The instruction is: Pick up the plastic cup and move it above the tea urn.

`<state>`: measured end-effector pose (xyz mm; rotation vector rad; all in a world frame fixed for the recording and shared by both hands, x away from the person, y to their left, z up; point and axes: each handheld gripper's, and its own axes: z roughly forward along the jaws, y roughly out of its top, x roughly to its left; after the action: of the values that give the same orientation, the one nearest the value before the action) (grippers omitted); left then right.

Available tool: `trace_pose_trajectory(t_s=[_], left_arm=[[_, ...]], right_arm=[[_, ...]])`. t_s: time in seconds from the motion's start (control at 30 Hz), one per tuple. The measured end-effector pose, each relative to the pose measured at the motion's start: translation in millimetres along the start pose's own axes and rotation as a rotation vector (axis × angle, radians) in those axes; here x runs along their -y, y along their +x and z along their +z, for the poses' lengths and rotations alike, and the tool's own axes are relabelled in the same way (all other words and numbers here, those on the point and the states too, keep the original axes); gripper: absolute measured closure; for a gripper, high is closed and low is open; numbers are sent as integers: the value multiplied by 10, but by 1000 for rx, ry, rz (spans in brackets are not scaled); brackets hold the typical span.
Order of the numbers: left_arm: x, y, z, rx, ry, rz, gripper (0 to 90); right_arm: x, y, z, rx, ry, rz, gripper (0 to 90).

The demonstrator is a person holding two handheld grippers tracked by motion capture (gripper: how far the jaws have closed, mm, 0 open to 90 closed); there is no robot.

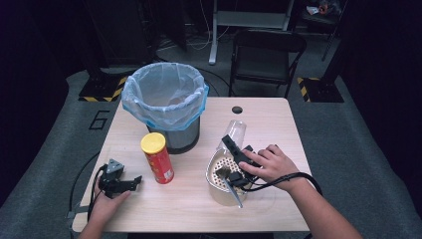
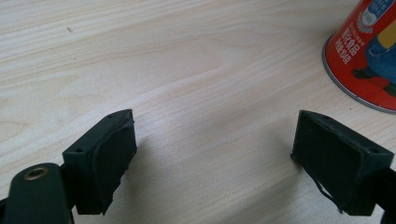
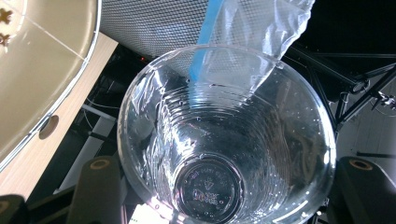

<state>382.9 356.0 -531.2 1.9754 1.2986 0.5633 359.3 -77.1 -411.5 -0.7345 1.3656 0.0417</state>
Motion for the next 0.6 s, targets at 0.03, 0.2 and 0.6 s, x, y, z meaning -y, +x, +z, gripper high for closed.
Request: trace_pose_trajectory(t_s=[0.03,0.2,0.6], left_arm=[[0,0,0,0,0,-1,131],[0,0,0,0,0,0,131],[0,-1,0,0,-1,-1,131]], right_arm=[[2,12,-10,-41,3,21,367],[-7,0,3,10,6,77,367],[52,-122,-29,72,43,357,367]])
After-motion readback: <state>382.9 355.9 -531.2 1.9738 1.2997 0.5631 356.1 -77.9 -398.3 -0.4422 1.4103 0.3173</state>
